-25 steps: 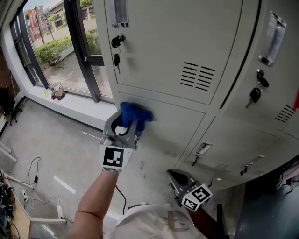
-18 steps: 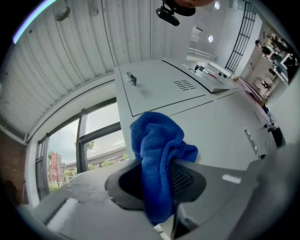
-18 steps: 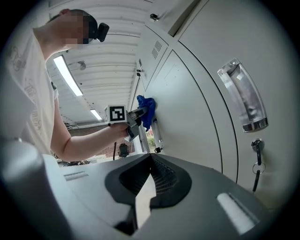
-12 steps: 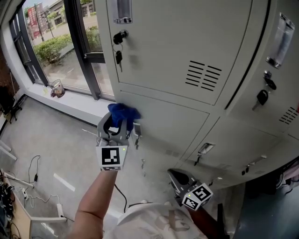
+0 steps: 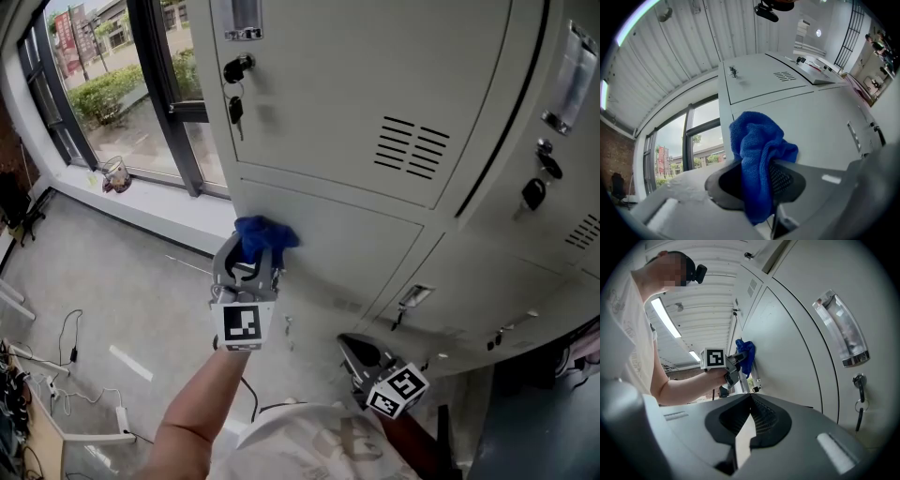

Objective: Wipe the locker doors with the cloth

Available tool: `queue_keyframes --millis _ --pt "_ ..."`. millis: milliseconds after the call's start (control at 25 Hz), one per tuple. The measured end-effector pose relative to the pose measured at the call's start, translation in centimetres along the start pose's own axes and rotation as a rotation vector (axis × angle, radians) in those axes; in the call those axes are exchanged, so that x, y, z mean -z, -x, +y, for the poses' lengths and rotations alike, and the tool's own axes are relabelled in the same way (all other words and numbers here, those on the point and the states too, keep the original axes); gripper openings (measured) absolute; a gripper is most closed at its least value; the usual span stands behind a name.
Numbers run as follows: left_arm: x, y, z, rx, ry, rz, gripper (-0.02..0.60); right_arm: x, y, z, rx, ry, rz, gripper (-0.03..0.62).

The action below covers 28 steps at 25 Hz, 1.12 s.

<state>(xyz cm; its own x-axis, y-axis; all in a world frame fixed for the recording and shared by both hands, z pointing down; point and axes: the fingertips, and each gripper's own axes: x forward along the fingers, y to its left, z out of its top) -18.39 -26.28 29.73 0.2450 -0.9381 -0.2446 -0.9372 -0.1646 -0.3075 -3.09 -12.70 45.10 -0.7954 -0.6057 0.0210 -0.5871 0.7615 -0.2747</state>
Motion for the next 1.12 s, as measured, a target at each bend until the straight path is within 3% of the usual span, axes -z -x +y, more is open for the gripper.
queue_keyframes --millis 800,1120 --pt "-1.9 0.1 -7.8 0.136 0.051 -0.019 0.117 0.1 0.7 -0.8 0.009 -0.015 -0.008 0.008" --pt "-3.5 0.1 -11.5 0.222 0.011 -0.051 0.118 -0.1 1.8 -1.4 0.027 -0.018 -0.013 0.008"
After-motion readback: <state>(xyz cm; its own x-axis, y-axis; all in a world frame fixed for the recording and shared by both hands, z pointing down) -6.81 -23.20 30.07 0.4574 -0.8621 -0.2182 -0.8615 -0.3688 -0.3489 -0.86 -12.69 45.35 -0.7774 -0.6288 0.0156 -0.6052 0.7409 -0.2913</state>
